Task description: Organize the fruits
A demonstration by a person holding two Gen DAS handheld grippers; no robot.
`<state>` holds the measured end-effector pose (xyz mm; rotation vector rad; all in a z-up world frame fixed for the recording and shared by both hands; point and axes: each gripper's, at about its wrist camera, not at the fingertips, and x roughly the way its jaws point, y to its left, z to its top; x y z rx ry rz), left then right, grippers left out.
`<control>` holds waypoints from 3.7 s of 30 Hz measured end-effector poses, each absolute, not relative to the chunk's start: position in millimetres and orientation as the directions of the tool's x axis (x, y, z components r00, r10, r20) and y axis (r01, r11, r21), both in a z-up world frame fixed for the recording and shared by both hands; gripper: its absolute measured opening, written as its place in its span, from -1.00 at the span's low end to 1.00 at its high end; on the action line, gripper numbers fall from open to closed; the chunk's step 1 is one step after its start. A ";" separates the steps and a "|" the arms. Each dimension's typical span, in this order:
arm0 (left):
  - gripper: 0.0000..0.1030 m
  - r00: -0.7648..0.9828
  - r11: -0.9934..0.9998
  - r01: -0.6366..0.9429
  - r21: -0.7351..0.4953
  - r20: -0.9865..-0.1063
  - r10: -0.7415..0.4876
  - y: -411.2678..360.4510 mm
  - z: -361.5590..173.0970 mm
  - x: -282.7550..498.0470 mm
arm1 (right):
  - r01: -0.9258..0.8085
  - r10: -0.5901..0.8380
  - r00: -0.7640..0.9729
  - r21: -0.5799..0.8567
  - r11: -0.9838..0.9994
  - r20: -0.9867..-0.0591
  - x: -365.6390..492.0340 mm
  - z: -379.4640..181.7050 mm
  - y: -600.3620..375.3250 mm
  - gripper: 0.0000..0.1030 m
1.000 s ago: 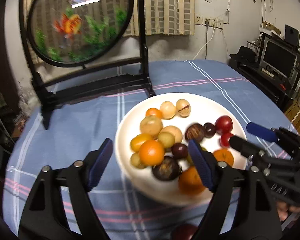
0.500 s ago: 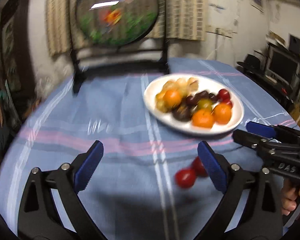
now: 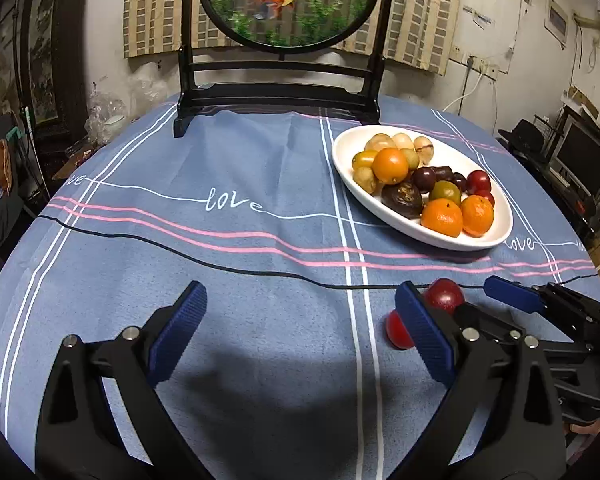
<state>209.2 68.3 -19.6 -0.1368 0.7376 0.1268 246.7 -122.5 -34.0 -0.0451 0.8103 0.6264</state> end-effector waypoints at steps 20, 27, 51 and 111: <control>0.88 0.731 0.982 -0.163 -0.099 -0.680 0.053 70.8 -18.7 209.0 | -0.506 0.554 0.432 0.317 0.802 -0.712 264.4 -47.9 -113.0 -0.12; 0.88 0.725 0.981 -0.165 -0.104 -0.687 0.049 71.5 -21.1 210.7 | -0.477 0.583 0.406 0.381 0.792 -0.704 265.6 -47.4 -121.1 -0.21; -0.23 0.631 0.993 0.108 -0.044 -0.769 -0.103 7.2 -57.2 235.7 | -0.423 0.568 0.531 0.383 0.821 -0.629 258.6 -7.6 -166.4 -0.22; 0.76 0.774 0.999 0.012 0.043 -0.633 0.018 0.7 43.9 341.2 | -0.399 0.439 0.688 0.204 0.894 -0.578 331.3 17.2 -194.0 0.40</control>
